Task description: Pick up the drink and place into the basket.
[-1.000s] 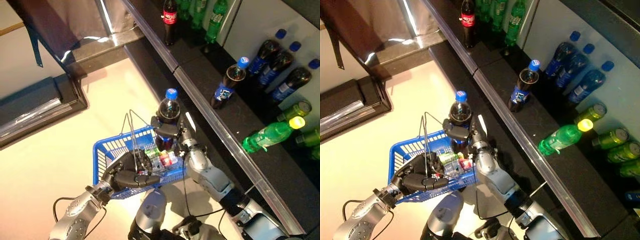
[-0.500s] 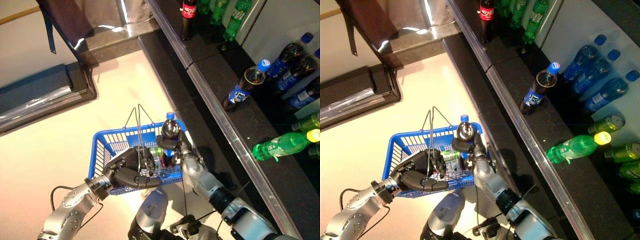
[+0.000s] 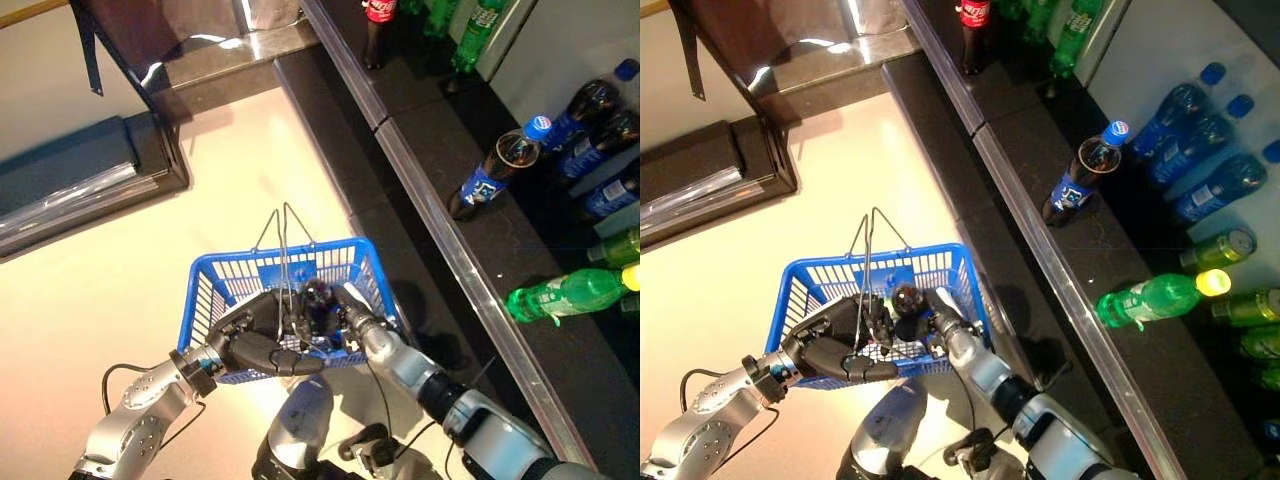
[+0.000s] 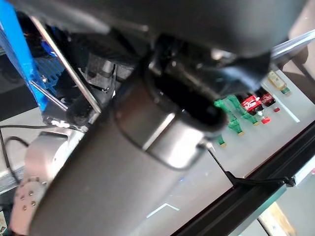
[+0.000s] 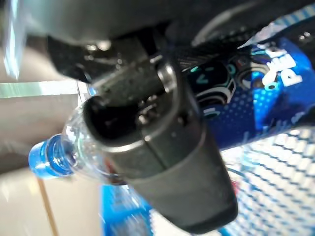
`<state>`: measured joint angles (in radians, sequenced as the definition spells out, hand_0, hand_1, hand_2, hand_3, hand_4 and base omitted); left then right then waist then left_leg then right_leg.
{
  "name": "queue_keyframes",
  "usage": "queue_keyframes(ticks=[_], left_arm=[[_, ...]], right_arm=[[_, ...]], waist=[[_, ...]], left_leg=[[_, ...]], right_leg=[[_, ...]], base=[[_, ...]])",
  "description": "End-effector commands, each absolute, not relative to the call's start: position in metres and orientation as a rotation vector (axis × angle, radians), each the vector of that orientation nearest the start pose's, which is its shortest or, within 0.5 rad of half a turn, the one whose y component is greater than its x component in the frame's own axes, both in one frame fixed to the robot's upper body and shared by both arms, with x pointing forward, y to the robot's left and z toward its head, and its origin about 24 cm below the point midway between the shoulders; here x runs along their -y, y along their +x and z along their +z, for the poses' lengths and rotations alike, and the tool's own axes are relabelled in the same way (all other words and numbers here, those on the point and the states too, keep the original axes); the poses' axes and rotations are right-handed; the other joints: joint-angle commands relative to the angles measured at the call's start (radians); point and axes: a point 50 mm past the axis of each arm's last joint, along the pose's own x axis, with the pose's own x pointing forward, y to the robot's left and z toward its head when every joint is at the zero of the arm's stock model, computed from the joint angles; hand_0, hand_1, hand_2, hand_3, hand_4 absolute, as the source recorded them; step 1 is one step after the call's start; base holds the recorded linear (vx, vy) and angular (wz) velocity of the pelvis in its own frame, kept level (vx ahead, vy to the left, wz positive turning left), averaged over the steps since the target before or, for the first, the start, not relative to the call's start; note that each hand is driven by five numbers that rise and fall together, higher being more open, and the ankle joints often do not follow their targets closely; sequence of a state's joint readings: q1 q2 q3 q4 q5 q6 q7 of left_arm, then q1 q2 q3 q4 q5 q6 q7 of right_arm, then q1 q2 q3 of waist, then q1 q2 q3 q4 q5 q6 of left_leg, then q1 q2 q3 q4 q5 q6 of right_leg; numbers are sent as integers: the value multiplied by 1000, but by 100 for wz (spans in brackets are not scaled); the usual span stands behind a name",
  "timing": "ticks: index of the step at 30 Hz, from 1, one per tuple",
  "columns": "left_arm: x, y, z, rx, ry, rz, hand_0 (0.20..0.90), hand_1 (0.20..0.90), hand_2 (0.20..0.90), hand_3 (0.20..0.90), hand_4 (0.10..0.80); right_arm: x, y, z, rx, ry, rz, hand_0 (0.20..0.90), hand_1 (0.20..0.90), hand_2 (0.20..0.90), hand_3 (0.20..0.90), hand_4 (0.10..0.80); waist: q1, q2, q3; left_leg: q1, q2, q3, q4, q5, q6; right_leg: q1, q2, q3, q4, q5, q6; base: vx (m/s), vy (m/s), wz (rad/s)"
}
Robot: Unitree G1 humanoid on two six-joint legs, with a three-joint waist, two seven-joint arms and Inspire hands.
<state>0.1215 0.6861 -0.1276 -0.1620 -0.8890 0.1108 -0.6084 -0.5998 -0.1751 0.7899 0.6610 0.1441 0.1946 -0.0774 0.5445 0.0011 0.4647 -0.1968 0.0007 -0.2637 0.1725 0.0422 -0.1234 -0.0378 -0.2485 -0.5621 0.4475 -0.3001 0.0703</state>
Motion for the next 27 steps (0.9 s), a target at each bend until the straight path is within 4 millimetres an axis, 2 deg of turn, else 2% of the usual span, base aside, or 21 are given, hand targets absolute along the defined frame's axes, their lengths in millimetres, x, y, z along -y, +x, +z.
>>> queue_keyframes(ticks=[1,6,7,8,9,10,12,13,15,22,27], left_arm=[[-159,198,205,704,-246,-1224,300,300,300,200,100],[-156,197,205,698,-249,-1232,300,300,300,200,100],[-156,197,205,697,-246,-1239,300,300,300,200,100],[-154,197,205,695,-249,-1242,300,300,300,200,100],[-154,197,205,694,-248,-1242,300,300,300,200,100],[-152,198,206,694,-243,-1242,300,300,300,200,100],[-151,197,206,694,-243,-1242,300,300,300,200,100],[-150,197,206,694,-244,-1238,300,300,300,200,100],[-150,197,208,695,-247,-1236,300,300,300,200,100],[-147,198,212,704,-248,-1234,300,300,300,200,100],[-146,200,214,705,-254,-1237,300,300,300,200,100]], right_arm=[[-2,300,12,-274,-775,852,300,300,300,200,100],[7,308,8,-293,-946,850,300,300,300,200,100],[11,313,10,-276,-1050,843,458,458,458,384,284],[14,317,12,-267,-1112,824,502,502,502,436,336],[15,318,12,-267,-1134,824,502,502,502,436,336],[19,323,16,-240,-1232,799,429,429,429,351,251],[21,325,17,-225,-1276,790,455,455,455,381,281],[26,331,21,-188,-1368,746,787,787,787,768,668],[30,335,24,-182,-1406,718,900,900,900,900,800],[39,335,15,-217,-1340,643,900,900,900,900,800],[42,339,19,-180,-1289,568,900,900,900,900,800]], waist=[[-13,-23,-76],[-4,-30,-70],[-1,-31,-68],[1,-31,-67],[1,-32,-66],[1,-33,-64],[0,-34,-64],[-1,-33,-62],[-2,-32,-59],[-10,-28,-47],[-15,-27,-40]], left_leg=[[-57,-43,43,60,-13,53],[-58,-43,39,51,-8,57],[-57,-43,37,47,-7,58],[-56,-42,37,45,-6,59],[-56,-42,37,45,-6,60],[-57,-42,39,44,-7,61],[-58,-41,41,44,-7,62],[-59,-40,44,44,-6,63],[-62,-40,46,43,-6,65],[-62,-34,56,28,-3,72],[-65,-30,60,32,-7,74]], right_leg=[[101,42,35,-268,228,1],[96,45,31,-270,232,0],[93,45,30,-268,233,-1],[92,45,29,-267,234,0],[91,45,29,-267,234,0],[88,44,29,-264,235,1],[85,43,29,-263,236,2],[81,41,30,-260,239,4],[76,39,30,-258,241,6],[64,36,33,-258,248,14],[57,33,32,-253,251,17]], base=[[-7,-43,5],[-2,-11,2],[0,0,0],[0,0,0],[0,0,0],[0,0,0],[0,0,0],[0,0,0],[0,0,0],[0,0,0],[0,0,0]])
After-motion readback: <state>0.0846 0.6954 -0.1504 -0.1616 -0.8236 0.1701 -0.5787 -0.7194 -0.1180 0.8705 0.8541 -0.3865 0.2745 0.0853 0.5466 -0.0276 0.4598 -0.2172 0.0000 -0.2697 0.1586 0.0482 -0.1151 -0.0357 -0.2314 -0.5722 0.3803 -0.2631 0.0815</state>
